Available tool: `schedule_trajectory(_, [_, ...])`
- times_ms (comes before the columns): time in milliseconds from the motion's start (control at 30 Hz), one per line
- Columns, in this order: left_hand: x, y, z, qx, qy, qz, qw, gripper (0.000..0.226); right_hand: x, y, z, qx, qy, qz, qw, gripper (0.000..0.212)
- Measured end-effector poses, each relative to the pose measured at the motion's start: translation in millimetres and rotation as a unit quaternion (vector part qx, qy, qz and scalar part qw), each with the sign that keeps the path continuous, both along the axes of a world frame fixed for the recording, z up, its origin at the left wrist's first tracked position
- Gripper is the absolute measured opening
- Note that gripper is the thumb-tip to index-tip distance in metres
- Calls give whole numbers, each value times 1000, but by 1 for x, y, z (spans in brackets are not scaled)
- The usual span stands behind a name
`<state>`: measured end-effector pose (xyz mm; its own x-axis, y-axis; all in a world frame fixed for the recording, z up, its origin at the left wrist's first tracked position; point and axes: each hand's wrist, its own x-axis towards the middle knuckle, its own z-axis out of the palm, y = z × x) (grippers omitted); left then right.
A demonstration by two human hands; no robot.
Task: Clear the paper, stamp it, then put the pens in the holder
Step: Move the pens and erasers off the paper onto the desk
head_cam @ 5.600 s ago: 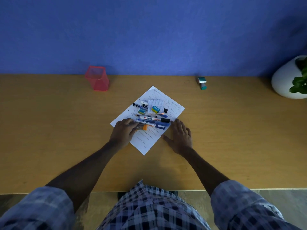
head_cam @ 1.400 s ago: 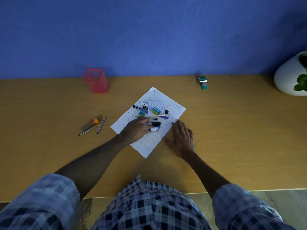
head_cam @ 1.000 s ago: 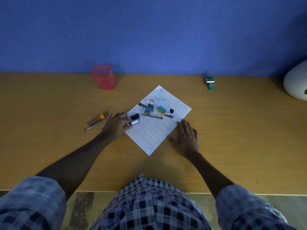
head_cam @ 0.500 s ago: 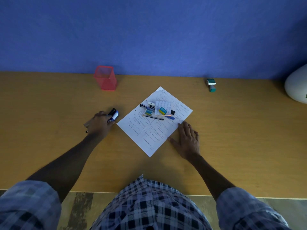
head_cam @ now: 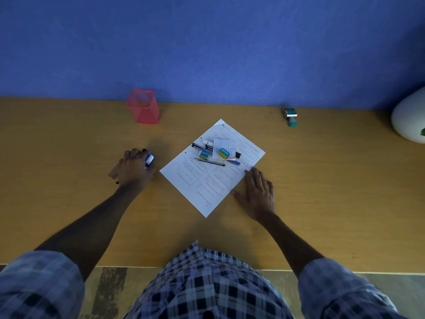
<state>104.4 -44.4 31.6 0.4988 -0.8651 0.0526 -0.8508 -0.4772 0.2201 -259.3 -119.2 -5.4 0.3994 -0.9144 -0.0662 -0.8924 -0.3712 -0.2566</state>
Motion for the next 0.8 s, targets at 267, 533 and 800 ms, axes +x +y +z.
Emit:
schedule_trajectory(267, [-46,-40,6,-21,37,-126,991,36,1,-2,-6,7,-8,6,1000,85])
schedule_trajectory(533, [-90,-77,4,6,71,-284,956,51,-1,-3,-9,6,0,9,1000,85])
schedule_trajectory(800, [-98,-93,4,5,24,-327,945,30,-2,-4,-11,-3,-4,11,1000,85])
